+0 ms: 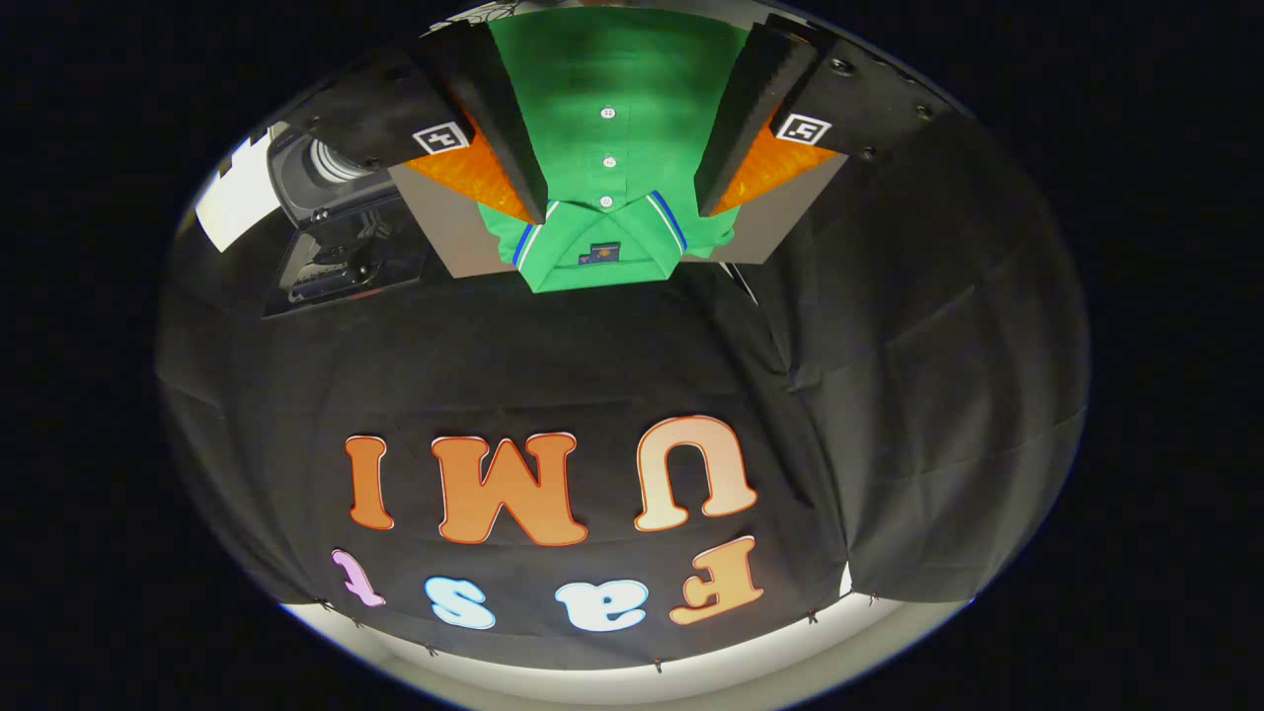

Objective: Put the clothes into the washing machine and then close the washing machine lid.

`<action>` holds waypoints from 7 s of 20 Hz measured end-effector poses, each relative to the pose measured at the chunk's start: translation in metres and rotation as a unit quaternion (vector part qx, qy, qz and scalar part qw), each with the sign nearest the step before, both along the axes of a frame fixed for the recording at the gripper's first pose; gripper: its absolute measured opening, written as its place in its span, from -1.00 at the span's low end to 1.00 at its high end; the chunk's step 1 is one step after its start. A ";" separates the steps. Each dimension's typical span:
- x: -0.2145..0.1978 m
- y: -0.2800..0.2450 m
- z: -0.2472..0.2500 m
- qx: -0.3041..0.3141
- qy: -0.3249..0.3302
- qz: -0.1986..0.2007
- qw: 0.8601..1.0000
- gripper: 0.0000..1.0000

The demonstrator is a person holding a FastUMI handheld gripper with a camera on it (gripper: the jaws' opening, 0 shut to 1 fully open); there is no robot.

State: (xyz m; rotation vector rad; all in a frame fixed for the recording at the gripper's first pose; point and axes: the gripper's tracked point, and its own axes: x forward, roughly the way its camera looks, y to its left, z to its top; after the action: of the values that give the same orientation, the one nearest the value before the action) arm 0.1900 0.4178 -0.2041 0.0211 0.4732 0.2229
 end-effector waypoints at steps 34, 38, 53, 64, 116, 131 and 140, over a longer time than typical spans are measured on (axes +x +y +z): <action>0.004 -0.010 -0.081 -0.054 0.039 0.053 0.996 0.42; 0.006 -0.013 -0.078 -0.049 0.042 0.059 0.996 -0.05; -0.002 -0.028 -0.003 0.007 -0.099 0.062 0.993 -0.69; -0.011 -0.112 0.118 0.077 -0.201 0.066 0.974 -0.69; 0.076 -0.427 -0.383 -0.019 0.324 -0.078 0.943 -0.68; 0.069 -0.437 -0.383 -0.062 0.369 -0.097 0.922 0.35; 0.076 -0.428 -0.341 -0.045 0.300 -0.089 0.949 1.00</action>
State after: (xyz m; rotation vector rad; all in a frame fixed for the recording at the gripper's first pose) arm 0.2664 -0.0100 -0.5452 0.0419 1.0845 0.0099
